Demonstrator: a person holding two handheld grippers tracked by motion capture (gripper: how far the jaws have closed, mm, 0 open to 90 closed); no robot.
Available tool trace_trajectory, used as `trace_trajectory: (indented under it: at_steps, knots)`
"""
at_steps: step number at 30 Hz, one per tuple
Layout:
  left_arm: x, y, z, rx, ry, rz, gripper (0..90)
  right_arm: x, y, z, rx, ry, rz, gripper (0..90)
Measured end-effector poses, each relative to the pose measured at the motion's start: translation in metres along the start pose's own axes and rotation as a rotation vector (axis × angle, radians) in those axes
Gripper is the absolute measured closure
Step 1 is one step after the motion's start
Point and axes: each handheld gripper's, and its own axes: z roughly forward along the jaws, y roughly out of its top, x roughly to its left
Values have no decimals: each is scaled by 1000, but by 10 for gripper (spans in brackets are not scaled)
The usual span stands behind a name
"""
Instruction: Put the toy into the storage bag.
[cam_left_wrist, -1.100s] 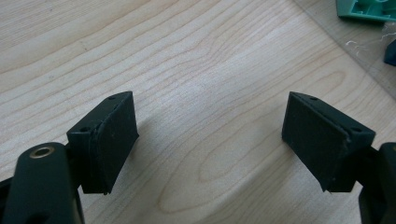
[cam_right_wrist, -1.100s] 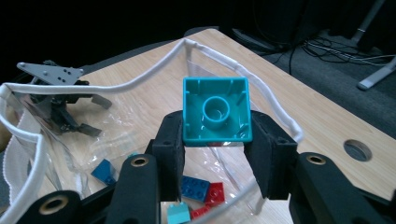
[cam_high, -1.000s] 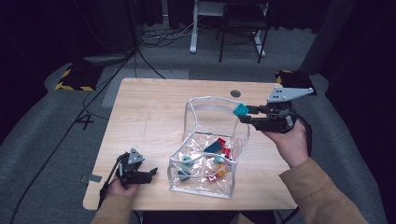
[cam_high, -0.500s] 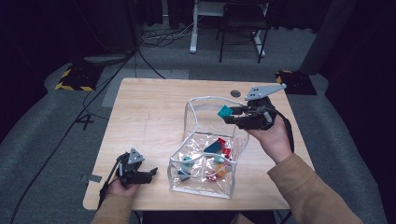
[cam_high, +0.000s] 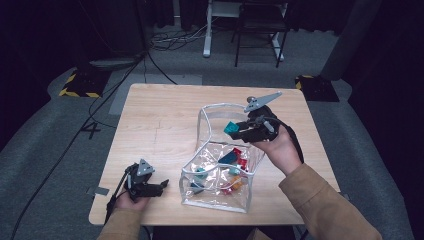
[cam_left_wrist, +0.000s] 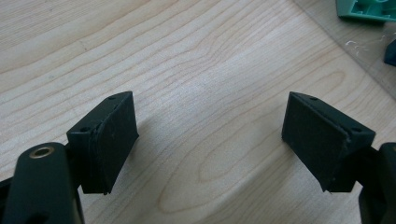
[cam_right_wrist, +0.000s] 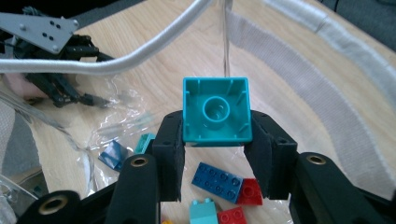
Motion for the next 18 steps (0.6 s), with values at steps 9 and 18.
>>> trace_trajectory:
  at_steps: [9, 18]
  knots:
    - [0, 0, 0, 0, 0, 0, 183, 5, -1, 14, 104, 19, -24, 580]
    - [0, 0, 0, 3, 1, 0, 183, 12, 0, 8, 61, 28, -58, 434]
